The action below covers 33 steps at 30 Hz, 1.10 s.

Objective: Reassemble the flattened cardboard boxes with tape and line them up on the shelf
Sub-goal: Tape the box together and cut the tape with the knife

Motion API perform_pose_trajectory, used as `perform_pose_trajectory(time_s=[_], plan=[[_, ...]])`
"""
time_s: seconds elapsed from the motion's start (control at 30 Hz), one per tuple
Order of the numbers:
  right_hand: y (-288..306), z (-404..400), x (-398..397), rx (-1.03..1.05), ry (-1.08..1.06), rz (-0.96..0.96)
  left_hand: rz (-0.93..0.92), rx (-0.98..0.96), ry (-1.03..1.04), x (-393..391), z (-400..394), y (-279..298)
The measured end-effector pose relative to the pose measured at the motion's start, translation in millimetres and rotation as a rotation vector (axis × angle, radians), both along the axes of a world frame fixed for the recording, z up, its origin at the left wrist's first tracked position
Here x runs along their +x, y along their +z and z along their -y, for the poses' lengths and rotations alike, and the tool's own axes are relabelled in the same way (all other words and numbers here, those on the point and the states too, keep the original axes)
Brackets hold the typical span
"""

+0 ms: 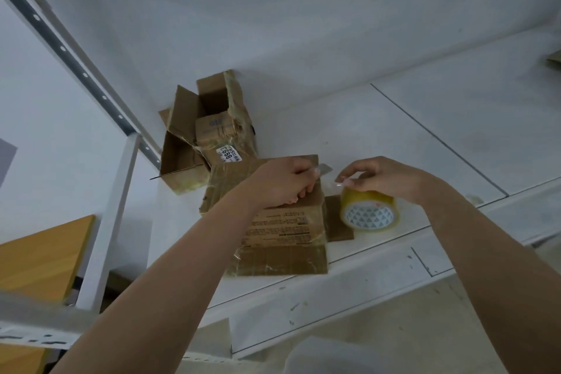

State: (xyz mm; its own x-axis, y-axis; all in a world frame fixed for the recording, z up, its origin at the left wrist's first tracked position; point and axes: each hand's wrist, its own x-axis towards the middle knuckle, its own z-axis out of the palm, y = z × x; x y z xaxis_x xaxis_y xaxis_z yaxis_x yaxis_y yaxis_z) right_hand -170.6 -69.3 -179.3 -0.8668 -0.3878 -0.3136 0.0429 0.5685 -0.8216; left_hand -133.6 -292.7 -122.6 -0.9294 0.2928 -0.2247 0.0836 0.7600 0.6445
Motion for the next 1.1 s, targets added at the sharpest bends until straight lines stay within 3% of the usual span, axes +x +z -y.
perform_pose_trajectory(time_s=[0.23,0.47,0.6,0.7,0.8,0.87,0.97,1.1], plan=[[11.0,2.2,5.8,0.030,-0.167,-0.114,0.046,-0.541,-0.096,-14.4,-35.5,17.8],[22.5,1.4,16.7,-0.095,-0.226,-0.125,-0.174,-0.970,-0.249,-17.8,-68.6,8.5],[14.8,-9.3,19.5,-0.163,-0.320,-0.054,-0.307,-0.896,-0.256,-13.4,-54.6,7.4],[1.4,-13.2,20.1,-0.143,-0.364,0.014,-0.202,-0.541,-0.224,-5.8,-28.7,14.4],[-11.5,-9.6,20.5,-0.112,-0.401,0.061,-0.143,-0.142,0.020,-0.4,-13.3,9.2],[-14.6,-7.0,19.3,-0.120,-0.434,0.068,-0.232,-0.169,0.184,0.3,-17.7,-1.5],[-12.9,-3.5,16.7,-0.132,-0.464,0.058,-0.279,-0.382,0.373,2.5,-38.5,-16.4],[-10.7,1.9,16.6,-0.153,-0.502,-0.003,-0.317,-0.580,0.431,0.9,-53.6,-26.5]])
